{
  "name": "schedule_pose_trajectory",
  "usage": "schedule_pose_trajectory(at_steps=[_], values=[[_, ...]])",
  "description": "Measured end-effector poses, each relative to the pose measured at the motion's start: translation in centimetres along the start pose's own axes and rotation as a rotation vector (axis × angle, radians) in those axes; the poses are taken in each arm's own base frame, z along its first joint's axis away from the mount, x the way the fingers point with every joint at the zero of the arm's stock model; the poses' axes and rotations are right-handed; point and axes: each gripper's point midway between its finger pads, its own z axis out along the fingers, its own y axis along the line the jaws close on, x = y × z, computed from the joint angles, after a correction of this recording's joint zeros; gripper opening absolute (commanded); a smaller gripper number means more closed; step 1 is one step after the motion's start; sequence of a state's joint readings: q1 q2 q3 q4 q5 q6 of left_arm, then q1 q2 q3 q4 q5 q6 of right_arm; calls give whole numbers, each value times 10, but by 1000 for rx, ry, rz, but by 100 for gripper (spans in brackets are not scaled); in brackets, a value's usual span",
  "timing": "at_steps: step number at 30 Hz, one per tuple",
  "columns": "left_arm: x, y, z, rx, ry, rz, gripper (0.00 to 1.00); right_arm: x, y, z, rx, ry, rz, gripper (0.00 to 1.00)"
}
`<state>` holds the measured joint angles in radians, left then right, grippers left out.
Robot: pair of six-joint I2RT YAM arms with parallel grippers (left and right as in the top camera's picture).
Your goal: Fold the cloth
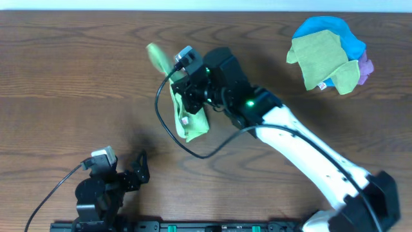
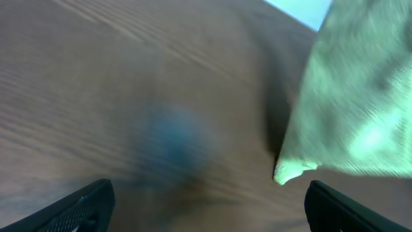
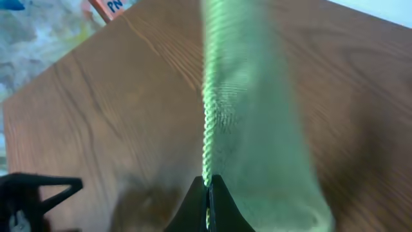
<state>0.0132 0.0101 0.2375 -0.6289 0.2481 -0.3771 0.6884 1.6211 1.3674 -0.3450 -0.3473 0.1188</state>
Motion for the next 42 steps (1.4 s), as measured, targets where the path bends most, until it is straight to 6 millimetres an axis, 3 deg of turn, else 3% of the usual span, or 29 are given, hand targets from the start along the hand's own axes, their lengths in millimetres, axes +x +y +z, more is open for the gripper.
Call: schedule_pose_trajectory(at_steps=[3, 10, 15, 21, 26, 30, 36, 38, 39, 42], values=[[-1, -1, 0, 7, -2, -52, 96, 6, 14, -9, -8, 43, -9, 1], [0, -3, 0, 14, 1, -98, 96, 25, 52, 0, -4, 107, -108, 1], [-5, -10, 0, 53, -13, -98, 95, 25, 48, 0, 27, 105, -134, 1], [-27, -26, -3, 131, -93, -114, 95, 19, 38, -1, 73, 87, -178, 1], [-28, -29, -4, 146, -94, -132, 95, -21, 23, 1, 160, -58, -297, 1], [-28, -30, -4, 149, -91, -136, 95, -53, -6, 19, 251, -169, -377, 1], [-25, -29, -3, 146, -80, -139, 96, -52, -87, 86, 433, -228, -459, 1], [-21, -27, -3, 136, -65, -144, 95, -49, -111, 98, 485, -253, -464, 1], [-19, -25, -2, 131, -56, -147, 96, -49, -122, 100, 514, -267, -464, 6], [-14, -22, -2, 112, -36, -156, 96, -52, -145, 93, 600, -278, -452, 45]])
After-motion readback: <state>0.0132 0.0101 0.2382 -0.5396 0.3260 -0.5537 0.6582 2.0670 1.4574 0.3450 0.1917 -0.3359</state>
